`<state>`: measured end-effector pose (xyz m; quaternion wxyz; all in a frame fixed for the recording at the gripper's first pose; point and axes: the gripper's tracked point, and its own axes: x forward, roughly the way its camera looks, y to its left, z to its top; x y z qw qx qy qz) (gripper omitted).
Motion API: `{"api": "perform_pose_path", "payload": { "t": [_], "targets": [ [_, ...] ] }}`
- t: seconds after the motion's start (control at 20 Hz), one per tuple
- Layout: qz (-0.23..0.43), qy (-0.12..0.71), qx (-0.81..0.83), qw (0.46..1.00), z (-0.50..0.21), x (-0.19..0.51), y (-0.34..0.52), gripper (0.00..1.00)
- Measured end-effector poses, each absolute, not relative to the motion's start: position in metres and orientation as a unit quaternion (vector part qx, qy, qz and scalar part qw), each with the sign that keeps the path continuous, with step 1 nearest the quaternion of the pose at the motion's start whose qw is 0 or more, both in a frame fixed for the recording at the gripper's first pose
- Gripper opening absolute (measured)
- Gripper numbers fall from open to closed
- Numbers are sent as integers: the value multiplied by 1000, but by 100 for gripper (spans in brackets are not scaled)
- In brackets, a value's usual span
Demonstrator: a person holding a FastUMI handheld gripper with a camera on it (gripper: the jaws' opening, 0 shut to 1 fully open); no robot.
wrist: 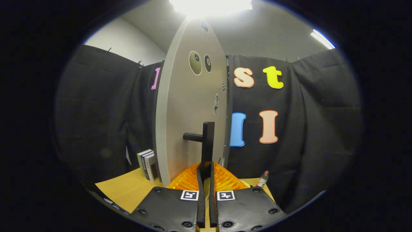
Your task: Open the shoe cabinet door, grab the shoes and put them into the shoe cabinet, then close the shoe cabinet door.
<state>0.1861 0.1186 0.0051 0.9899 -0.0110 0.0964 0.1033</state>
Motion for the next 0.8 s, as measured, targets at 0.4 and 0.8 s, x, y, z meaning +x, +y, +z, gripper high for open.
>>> {"api": "perform_pose_path", "payload": {
  "t": [0.4,0.8],
  "targets": [
    [69,79,13,994,18,150,145,34],
    [105,43,-33,993,17,42,216,98]
  ]
}}
